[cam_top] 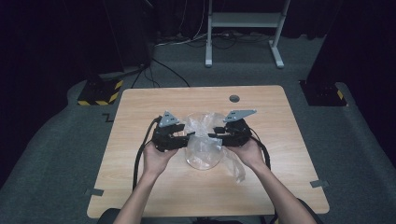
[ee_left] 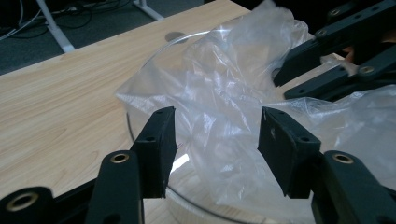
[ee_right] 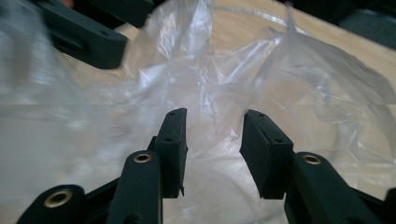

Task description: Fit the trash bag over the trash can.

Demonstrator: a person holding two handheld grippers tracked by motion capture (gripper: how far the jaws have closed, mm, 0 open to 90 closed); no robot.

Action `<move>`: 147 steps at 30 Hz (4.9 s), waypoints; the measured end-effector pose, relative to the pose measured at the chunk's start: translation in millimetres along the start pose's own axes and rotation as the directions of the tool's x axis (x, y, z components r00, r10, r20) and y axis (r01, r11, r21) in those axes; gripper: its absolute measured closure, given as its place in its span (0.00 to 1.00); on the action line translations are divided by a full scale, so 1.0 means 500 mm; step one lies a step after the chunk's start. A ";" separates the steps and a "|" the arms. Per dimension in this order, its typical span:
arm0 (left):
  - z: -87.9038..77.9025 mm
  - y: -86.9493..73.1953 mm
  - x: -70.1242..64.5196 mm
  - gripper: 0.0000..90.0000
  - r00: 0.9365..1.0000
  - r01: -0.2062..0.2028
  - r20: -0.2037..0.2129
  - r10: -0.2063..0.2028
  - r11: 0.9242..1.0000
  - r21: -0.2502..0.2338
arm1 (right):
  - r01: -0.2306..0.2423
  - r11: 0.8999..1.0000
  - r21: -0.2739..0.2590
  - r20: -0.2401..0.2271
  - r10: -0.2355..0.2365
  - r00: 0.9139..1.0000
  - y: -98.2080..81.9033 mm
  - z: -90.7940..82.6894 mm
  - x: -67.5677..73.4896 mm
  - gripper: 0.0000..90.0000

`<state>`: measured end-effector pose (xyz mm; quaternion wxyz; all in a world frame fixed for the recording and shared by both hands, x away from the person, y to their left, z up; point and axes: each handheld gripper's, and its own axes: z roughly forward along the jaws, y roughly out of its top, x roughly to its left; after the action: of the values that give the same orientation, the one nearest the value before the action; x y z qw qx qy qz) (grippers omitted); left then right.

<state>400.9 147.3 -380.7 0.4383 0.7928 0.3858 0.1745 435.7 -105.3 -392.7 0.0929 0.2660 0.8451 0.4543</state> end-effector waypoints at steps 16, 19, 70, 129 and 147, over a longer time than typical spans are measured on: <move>0.059 0.009 0.014 0.56 1.000 0.000 0.029 -0.002 0.997 0.081 | -0.114 0.975 -0.188 0.148 0.143 0.979 -0.037 -0.130 -0.026 0.54; 0.061 0.008 0.015 0.56 1.000 0.006 0.030 -0.008 0.996 0.086 | -0.175 0.969 -0.173 0.132 0.199 0.971 -0.049 -0.126 -0.048 0.50; 0.064 0.009 0.004 0.88 0.995 -0.002 0.098 -0.011 0.990 0.139 | -0.021 0.992 -0.122 0.096 0.033 0.995 -0.041 -0.136 0.026 0.60; 0.047 0.041 -0.051 1.00 0.980 -0.032 0.198 0.019 0.997 0.064 | 0.066 0.979 -0.193 0.036 -0.060 0.998 0.013 -0.068 0.022 1.00; 0.010 0.060 0.031 1.00 0.987 0.057 0.153 -0.054 0.998 -0.014 | 0.053 0.996 -0.076 0.102 -0.045 0.994 -0.012 -0.084 0.023 0.65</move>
<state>427.9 146.8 -359.6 0.4785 0.7887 0.3714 0.1049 406.8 -132.0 -372.6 0.1569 0.2637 0.8271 0.4709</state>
